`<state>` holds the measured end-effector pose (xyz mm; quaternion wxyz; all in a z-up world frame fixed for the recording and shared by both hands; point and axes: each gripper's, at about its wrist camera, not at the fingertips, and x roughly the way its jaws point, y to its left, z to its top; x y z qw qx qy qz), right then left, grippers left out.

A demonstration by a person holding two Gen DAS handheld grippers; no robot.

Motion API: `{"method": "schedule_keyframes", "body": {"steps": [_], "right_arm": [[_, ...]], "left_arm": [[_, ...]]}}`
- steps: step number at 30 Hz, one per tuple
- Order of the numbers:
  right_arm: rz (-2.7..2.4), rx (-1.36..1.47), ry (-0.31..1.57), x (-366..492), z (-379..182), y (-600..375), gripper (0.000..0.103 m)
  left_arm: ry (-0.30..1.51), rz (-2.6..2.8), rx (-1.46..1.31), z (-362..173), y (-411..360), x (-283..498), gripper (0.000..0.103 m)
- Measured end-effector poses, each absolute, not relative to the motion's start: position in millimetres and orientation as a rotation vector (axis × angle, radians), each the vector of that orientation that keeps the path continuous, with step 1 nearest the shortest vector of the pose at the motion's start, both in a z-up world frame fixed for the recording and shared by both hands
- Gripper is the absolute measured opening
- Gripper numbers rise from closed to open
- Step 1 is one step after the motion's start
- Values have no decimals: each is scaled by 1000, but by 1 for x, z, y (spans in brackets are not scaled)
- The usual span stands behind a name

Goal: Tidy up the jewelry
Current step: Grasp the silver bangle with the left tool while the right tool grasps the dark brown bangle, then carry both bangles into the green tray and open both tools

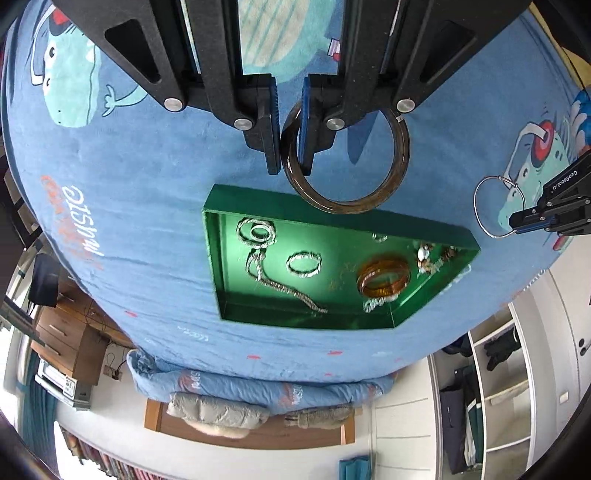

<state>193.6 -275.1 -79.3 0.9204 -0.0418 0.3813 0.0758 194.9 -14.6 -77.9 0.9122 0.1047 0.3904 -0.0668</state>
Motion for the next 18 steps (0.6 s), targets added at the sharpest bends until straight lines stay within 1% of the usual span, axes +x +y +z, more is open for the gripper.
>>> {"method": "schedule_keyframes", "body": {"steps": [5,10,13,18], "right_arm": [[136,-82,701,198,-46,-274,9],[119,-59,679,227,-33,-274,9],[111,-52,687,250,-33,-274,9],[99,-48,726,281,-50,-275,9]], "left_arm": [[745,-180,179,-44,-19,203,3],[700,-256,136,-15,-39,228,3],[691,-300,137,-10,-60,248,3],[715,-347,127,-23,-93,279,3]]}}
